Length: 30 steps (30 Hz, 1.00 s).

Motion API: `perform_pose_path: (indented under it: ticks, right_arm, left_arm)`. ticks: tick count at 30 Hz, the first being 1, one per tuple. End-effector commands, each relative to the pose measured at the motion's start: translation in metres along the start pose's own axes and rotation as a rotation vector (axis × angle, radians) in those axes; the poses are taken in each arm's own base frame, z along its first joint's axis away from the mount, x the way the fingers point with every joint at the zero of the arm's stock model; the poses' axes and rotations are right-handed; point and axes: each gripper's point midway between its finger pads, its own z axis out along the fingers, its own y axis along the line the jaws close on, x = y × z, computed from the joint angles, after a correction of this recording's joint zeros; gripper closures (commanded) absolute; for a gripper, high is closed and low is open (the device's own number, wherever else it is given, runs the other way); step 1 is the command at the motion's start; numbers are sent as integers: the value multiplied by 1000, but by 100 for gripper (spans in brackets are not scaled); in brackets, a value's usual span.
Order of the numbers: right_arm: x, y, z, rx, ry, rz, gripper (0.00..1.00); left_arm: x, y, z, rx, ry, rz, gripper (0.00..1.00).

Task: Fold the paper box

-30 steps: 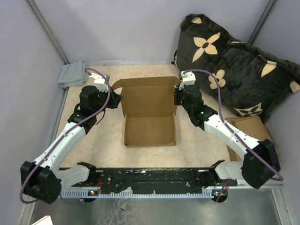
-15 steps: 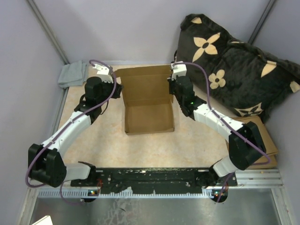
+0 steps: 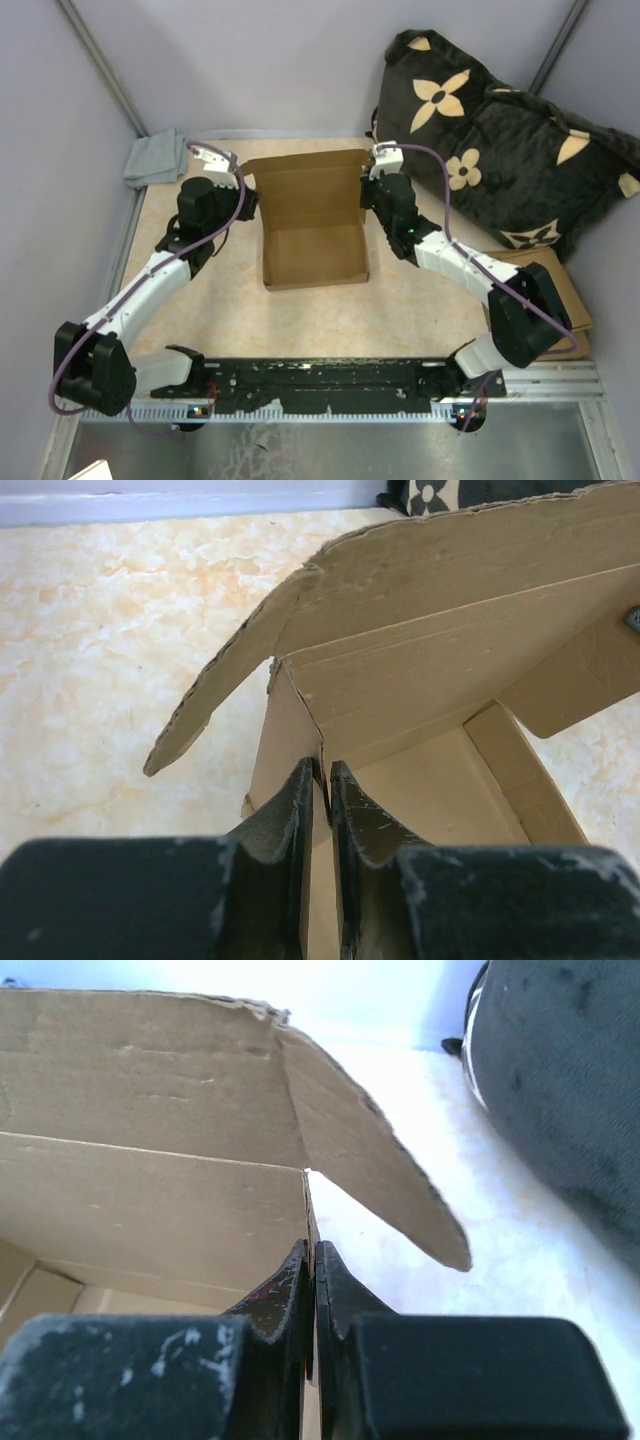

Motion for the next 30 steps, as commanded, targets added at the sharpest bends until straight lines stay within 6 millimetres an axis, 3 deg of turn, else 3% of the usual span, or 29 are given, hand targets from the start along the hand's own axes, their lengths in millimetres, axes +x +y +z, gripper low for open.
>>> perform_pose_path:
  ticks: [1, 8, 13, 21, 30]
  right_arm:
    - [-5, 27, -26, -124, -21, 145, 97]
    - [28, 22, -58, -118, 51, 226, 96]
    - [41, 33, -73, -139, 72, 250, 96]
    - [28, 55, -69, -186, 93, 291, 94]
    - [32, 79, -62, -212, 184, 430, 92]
  left_arm:
    - [6, -17, -18, 68, 8, -22, 83]
    - [34, -20, -41, 77, 62, -78, 83]
    - [44, -27, -49, 94, 86, -105, 83]
    - [48, -43, -53, 120, 104, -114, 82]
    - [48, -48, -52, 123, 111, -102, 82]
